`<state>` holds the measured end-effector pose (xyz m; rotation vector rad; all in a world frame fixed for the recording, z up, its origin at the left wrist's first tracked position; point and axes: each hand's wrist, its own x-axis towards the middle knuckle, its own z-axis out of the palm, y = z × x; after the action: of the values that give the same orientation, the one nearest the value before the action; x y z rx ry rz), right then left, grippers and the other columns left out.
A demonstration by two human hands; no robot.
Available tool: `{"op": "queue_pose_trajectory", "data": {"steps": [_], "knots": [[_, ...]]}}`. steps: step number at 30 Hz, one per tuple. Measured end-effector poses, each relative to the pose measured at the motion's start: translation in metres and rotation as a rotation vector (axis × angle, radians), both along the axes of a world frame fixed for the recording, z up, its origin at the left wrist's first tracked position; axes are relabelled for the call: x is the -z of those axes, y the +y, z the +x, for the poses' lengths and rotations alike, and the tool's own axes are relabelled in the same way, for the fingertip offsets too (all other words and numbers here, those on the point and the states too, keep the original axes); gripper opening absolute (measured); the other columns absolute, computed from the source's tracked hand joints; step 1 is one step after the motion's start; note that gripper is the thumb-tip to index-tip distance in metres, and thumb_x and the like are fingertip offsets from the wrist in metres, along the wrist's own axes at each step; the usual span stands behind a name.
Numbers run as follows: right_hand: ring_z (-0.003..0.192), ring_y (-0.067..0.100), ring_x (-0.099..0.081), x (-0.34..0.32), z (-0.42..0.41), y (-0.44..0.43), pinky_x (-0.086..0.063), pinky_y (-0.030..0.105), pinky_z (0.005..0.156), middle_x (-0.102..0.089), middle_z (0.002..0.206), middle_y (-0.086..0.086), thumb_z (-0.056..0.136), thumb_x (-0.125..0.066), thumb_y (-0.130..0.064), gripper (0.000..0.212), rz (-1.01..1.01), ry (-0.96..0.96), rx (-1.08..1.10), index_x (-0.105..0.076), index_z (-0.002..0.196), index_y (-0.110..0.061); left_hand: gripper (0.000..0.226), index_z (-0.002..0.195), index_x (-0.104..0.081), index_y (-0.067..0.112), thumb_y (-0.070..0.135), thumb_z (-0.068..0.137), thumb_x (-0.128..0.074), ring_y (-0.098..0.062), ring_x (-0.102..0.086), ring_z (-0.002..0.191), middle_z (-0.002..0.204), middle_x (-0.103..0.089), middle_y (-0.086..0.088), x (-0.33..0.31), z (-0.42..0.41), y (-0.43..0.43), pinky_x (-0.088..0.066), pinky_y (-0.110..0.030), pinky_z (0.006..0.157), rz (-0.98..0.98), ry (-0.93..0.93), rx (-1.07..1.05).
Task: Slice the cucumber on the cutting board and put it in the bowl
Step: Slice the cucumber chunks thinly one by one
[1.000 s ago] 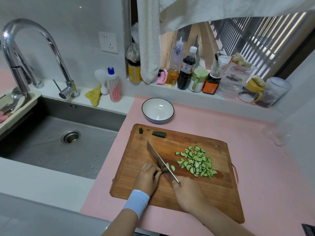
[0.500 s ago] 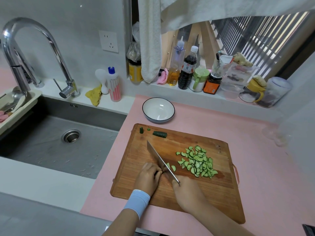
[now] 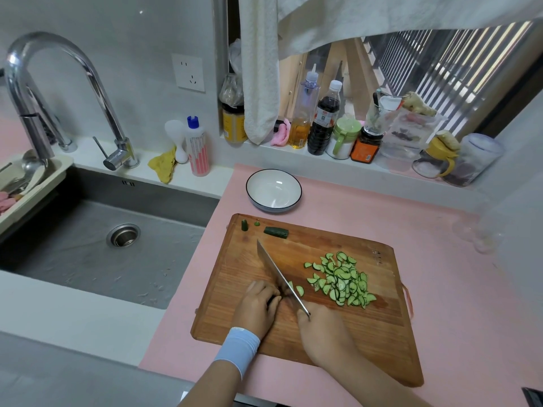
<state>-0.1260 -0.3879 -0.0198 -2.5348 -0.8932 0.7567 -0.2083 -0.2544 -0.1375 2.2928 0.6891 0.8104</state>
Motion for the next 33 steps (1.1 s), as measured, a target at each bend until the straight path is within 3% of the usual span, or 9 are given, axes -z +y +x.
{"op": "queue_pose_trajectory", "data": {"steps": [6,11,16,19,22,28,33], "knots": [[0.084,0.024,-0.065,0.0004,-0.0004,-0.0004,-0.054,0.036,0.077,-0.068,0.084,-0.001,0.099,-0.043,-0.038,0.026,-0.004,-0.003,0.001,-0.067,0.098,-0.027,0.012,0.080,-0.067,0.017,0.009,0.081,-0.075,-0.009,-0.051,0.084,0.083,-0.059,0.009,0.0005,-0.0001,0.0005,-0.043,-0.017,0.080,-0.002,0.002,-0.005],[0.079,0.024,-0.064,0.0002,-0.0009,-0.0009,-0.052,0.037,0.072,-0.064,0.075,-0.001,0.098,-0.043,-0.037,0.028,-0.009,-0.007,-0.014,-0.052,0.073,-0.028,0.012,0.079,-0.066,0.017,0.008,0.080,-0.075,-0.009,-0.052,0.083,0.082,-0.059,0.009,0.0007,0.0001,0.0008,-0.043,-0.016,0.079,-0.010,0.001,-0.009],[0.082,0.025,-0.065,-0.0003,-0.0001,-0.0013,-0.052,0.036,0.074,-0.067,0.079,0.000,0.098,-0.042,-0.036,0.026,-0.023,-0.008,-0.037,-0.062,0.088,-0.024,0.013,0.078,-0.065,0.018,0.008,0.080,-0.074,-0.010,-0.053,0.082,0.082,-0.059,0.009,0.0004,-0.0001,0.0009,-0.044,-0.019,0.077,-0.016,0.000,-0.011],[0.083,0.027,-0.064,-0.0014,0.0009,-0.0019,-0.049,0.037,0.073,-0.066,0.079,0.001,0.099,-0.042,-0.036,0.031,-0.030,0.006,-0.041,-0.050,0.070,-0.027,0.013,0.077,-0.064,0.018,0.008,0.080,-0.073,-0.012,-0.054,0.081,0.081,-0.058,0.009,0.0006,0.0000,0.0019,-0.045,-0.022,0.076,-0.014,0.006,-0.007],[0.081,0.025,-0.064,-0.0032,0.0011,-0.0011,-0.046,0.036,0.071,-0.061,0.072,-0.003,0.099,-0.043,-0.035,0.035,-0.033,0.003,-0.041,-0.044,0.064,-0.029,0.014,0.076,-0.064,0.017,0.007,0.079,-0.073,-0.011,-0.054,0.081,0.081,-0.058,0.009,0.0002,0.0000,0.0018,-0.045,-0.020,0.077,-0.016,0.008,-0.010],[0.079,0.024,-0.065,-0.0019,0.0013,-0.0008,-0.052,0.037,0.074,-0.062,0.072,-0.003,0.098,-0.042,-0.037,0.023,-0.013,0.014,-0.055,-0.056,0.080,-0.031,0.013,0.076,-0.065,0.017,0.007,0.079,-0.073,-0.010,-0.053,0.081,0.080,-0.059,0.008,0.0007,-0.0001,0.0021,-0.045,-0.020,0.076,-0.023,0.006,-0.013],[0.078,0.024,-0.065,-0.0005,0.0016,-0.0004,-0.053,0.035,0.073,-0.066,0.074,-0.002,0.098,-0.042,-0.037,0.026,-0.022,0.011,-0.047,-0.065,0.094,-0.027,0.013,0.076,-0.065,0.016,0.007,0.079,-0.074,-0.010,-0.052,0.081,0.080,-0.059,0.007,0.0009,-0.0003,0.0024,-0.043,-0.018,0.076,-0.026,0.006,-0.010]]}}
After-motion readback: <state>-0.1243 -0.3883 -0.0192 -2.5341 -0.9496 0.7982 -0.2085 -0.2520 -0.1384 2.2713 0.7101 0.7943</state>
